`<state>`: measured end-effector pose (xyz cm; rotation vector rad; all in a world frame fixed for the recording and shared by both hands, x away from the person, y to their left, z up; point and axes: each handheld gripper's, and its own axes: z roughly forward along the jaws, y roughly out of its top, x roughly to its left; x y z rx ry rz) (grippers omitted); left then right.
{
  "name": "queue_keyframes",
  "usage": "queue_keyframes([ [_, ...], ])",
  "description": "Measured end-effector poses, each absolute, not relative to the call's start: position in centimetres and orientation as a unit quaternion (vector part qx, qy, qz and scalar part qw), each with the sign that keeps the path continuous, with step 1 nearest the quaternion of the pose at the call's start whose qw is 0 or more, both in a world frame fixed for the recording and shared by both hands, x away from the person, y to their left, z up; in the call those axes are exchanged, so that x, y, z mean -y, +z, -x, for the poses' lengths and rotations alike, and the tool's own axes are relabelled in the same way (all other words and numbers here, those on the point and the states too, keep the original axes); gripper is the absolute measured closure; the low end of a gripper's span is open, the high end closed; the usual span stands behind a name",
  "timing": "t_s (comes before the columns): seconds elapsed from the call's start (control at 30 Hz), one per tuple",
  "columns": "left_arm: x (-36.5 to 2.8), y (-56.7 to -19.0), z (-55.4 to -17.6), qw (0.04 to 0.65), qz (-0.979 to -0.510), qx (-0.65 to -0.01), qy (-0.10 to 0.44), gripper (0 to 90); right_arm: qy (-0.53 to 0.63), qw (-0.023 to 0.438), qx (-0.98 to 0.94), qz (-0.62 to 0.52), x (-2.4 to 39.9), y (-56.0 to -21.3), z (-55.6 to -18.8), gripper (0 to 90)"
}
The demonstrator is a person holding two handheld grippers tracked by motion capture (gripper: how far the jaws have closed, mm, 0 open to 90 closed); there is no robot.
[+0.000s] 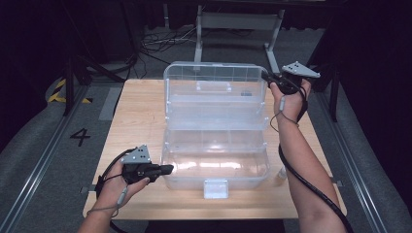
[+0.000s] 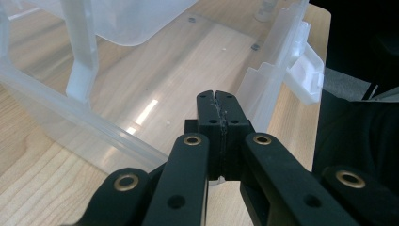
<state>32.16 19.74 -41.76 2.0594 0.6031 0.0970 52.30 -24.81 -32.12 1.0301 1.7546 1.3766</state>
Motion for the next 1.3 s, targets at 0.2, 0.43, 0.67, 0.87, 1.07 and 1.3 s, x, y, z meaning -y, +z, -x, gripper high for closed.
queue_keyframes([
  [0.2,-19.8,-41.8,-32.2,0.477,-0.843,-0.246,0.040,90.0,0.521,0.329,-0.679,-0.399,24.8,-32.4,-53.3,83.4],
  [0.43,-19.8,-41.8,-32.2,0.478,-0.843,-0.246,0.038,90.0,0.511,0.325,-0.690,-0.396,24.7,-33.0,-54.6,84.0],
  [0.67,-19.8,-41.9,-32.3,0.480,-0.841,-0.246,0.037,90.0,0.523,0.307,-0.686,-0.403,25.0,-33.8,-55.5,83.9],
  [0.87,-19.8,-41.9,-32.3,0.482,-0.840,-0.247,0.035,90.0,0.532,0.293,-0.679,-0.412,25.2,-34.4,-56.1,84.3],
  [1.07,-19.8,-41.9,-32.3,0.482,-0.840,-0.247,0.036,90.0,0.534,0.282,-0.679,-0.418,25.3,-34.9,-56.7,84.2],
  [1.3,-19.8,-41.9,-32.3,0.482,-0.840,-0.246,0.036,90.0,0.541,0.267,-0.679,-0.419,25.6,-35.5,-57.4,83.9],
])
